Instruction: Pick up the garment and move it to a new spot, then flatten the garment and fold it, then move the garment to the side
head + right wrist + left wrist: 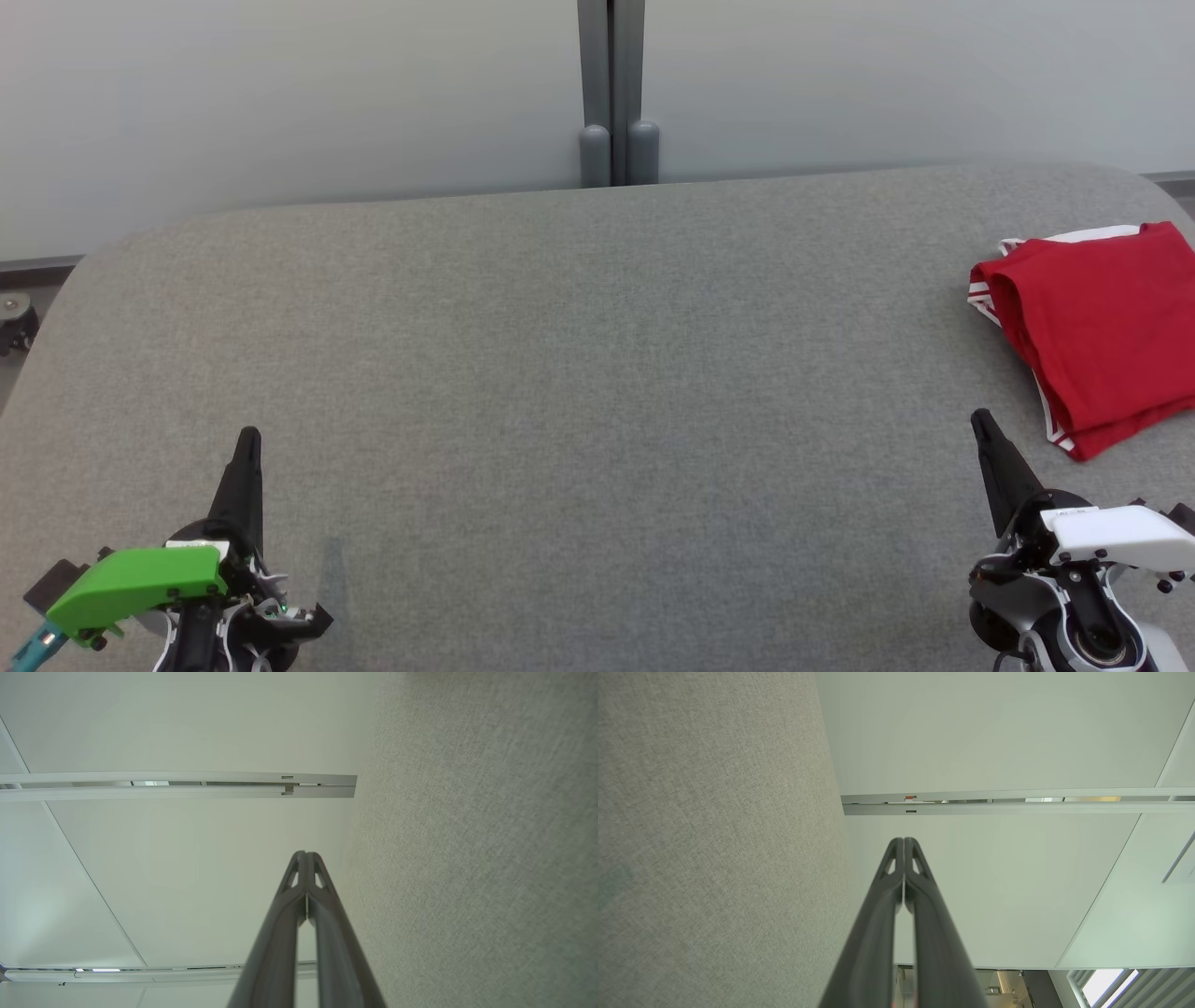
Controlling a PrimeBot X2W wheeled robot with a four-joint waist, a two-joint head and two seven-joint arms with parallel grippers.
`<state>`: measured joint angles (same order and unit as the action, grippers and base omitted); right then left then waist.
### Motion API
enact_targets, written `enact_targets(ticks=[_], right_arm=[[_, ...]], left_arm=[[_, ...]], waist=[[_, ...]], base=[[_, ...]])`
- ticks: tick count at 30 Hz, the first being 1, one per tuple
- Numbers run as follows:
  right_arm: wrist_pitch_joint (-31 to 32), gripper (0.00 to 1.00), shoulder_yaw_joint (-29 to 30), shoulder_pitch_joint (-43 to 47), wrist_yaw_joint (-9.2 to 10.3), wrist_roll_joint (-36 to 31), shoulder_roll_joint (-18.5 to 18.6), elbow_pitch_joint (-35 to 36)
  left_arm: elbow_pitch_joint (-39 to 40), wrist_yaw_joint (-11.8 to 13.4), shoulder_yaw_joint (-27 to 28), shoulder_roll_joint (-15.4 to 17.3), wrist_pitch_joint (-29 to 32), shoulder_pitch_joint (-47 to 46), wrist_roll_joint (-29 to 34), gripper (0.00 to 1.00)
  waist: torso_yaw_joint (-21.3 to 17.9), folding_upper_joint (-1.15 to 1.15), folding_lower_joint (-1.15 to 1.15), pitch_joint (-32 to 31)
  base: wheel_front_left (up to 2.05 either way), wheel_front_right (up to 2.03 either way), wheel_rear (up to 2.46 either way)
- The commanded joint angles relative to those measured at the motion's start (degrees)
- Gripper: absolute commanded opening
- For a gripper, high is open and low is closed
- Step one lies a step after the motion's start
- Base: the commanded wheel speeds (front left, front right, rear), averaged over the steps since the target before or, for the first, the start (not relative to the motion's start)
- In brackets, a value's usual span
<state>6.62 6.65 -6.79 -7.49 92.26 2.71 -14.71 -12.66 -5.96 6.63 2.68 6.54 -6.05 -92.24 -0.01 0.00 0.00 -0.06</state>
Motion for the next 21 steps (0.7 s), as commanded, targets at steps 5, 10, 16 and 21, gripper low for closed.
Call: enact_targets(ticks=[5,10,16,21], right_arm=[[0.2,0.0,0.1,-0.4,0.0,0.1,0.3,0.2],[0.2,0.0,0.1,-0.4,0.0,0.1,0.3,0.2],[0.2,0.0,0.1,-0.4,0.0,0.1,0.3,0.2],[0.2,0.0,0.1,-0.4,0.0,0.1,0.3,0.2]], left_arm=[[0.2,0.1,0.1,0.4,0.2,-0.7,-0.2,0.0],[0.2,0.1,0.1,0.4,0.2,-0.8,-0.2,0.0],[0.2,0.1,0.1,0.4,0.2,-0.8,-0.2,0.0],[0.2,0.1,0.1,0.4,0.2,-0.8,-0.2,0.0]], waist=[[0.0,0.0,0.0,0.0],[0.0,0.0,0.0,0.0],[0.0,0.0,0.0,0.0],[0.0,0.0,0.0,0.0]], base=[[0.0,0.0,0.0],[0.0,0.0,0.0],[0.0,0.0,0.0],[0.0,0.0,0.0]])
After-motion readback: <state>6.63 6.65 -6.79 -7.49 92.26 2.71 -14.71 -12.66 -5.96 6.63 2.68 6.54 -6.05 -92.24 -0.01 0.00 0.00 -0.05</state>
